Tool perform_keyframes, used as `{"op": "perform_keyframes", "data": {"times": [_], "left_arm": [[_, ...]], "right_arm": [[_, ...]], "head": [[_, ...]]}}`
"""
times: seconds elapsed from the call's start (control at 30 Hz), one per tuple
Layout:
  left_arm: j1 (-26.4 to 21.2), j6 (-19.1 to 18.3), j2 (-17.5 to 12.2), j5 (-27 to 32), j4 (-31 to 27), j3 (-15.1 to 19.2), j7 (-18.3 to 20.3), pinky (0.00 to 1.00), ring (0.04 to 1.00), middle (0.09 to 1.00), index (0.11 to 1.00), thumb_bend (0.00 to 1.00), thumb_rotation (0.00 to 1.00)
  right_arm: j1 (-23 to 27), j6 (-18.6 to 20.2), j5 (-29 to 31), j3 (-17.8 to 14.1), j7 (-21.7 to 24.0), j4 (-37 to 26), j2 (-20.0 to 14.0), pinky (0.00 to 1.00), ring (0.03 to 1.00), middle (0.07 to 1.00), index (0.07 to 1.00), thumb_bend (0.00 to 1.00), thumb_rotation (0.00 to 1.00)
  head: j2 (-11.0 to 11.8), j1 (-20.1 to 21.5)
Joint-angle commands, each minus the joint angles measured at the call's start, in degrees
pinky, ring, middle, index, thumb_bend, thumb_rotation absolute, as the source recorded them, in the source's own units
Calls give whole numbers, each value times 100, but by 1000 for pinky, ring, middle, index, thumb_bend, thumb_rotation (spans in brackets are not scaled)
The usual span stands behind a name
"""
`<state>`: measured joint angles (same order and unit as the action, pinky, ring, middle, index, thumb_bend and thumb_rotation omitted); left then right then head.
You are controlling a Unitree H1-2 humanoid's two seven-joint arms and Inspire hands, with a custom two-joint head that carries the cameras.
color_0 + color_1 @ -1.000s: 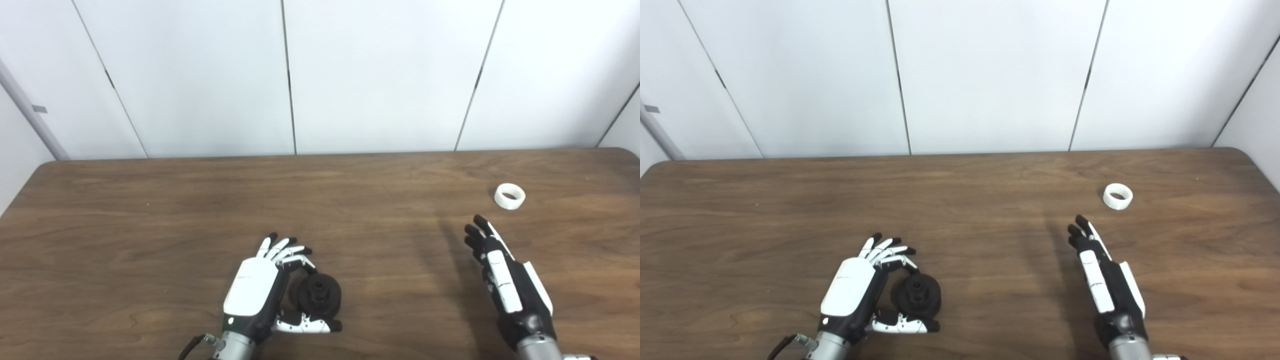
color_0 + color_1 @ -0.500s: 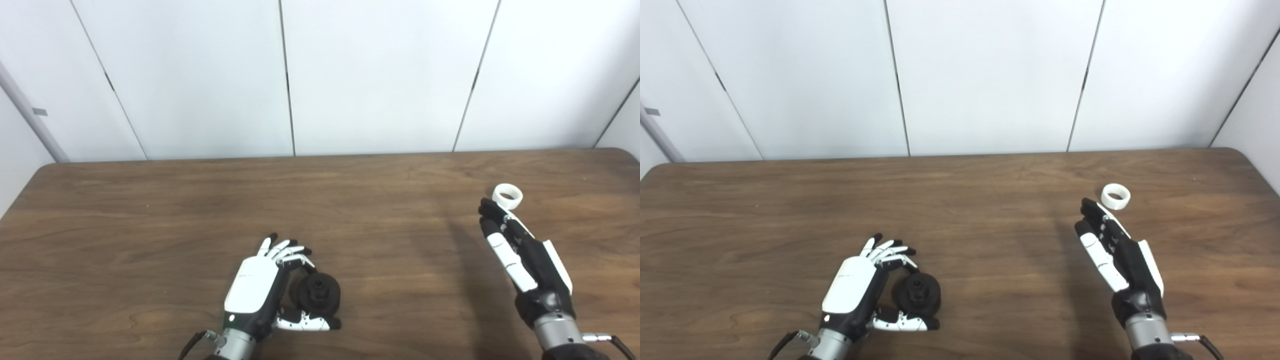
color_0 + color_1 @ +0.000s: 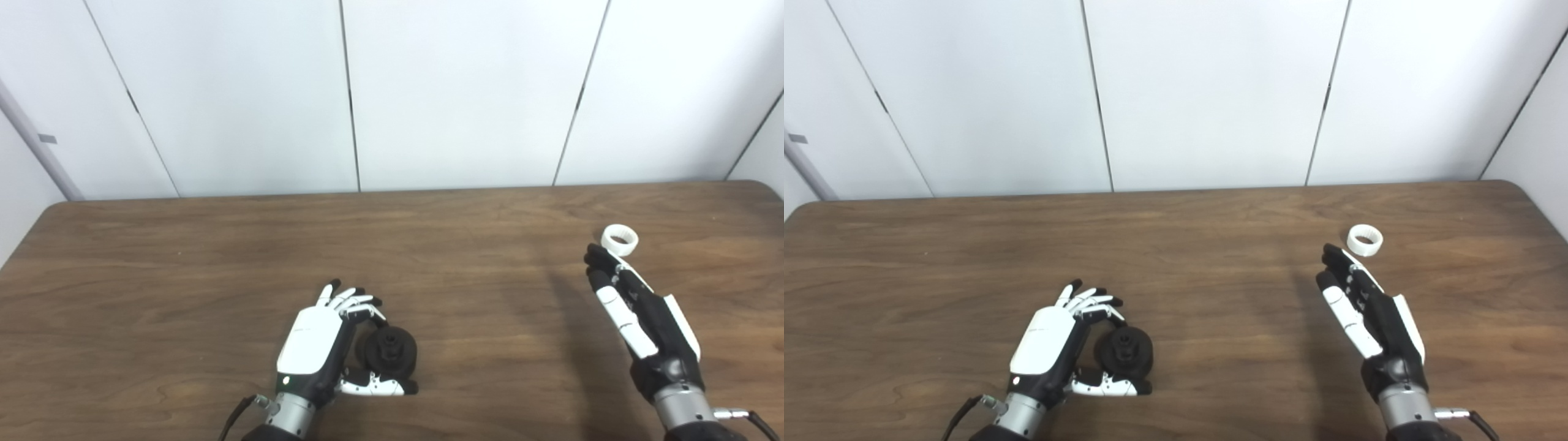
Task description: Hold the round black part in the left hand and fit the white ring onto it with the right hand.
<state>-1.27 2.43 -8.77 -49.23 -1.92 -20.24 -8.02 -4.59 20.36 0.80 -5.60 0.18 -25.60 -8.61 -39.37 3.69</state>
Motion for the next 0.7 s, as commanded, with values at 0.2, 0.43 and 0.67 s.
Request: {"op": "perform_keyframes", "data": {"times": [0.2, 0.43, 0.67], "left_arm": [[145, 24, -59, -4, 575, -47, -140, 1000, 875, 772, 484, 523, 52], [133, 65, -85, 65, 697, -23, -162, 1000, 877, 772, 484, 523, 51], [156, 38, -158, 111, 648, 2, -82, 1000, 875, 775, 485, 523, 51]], "right_arm": [[301, 9, 5, -173, 14, -253, -168, 925, 901, 880, 844, 510, 617], [561, 264, -28, -342, 12, -310, -382, 928, 903, 885, 854, 512, 552], [859, 516, -1009, -224, -77, -162, -767, 917, 906, 868, 790, 603, 462]], "head": [[-7, 42], [16, 274], [35, 703]]}}
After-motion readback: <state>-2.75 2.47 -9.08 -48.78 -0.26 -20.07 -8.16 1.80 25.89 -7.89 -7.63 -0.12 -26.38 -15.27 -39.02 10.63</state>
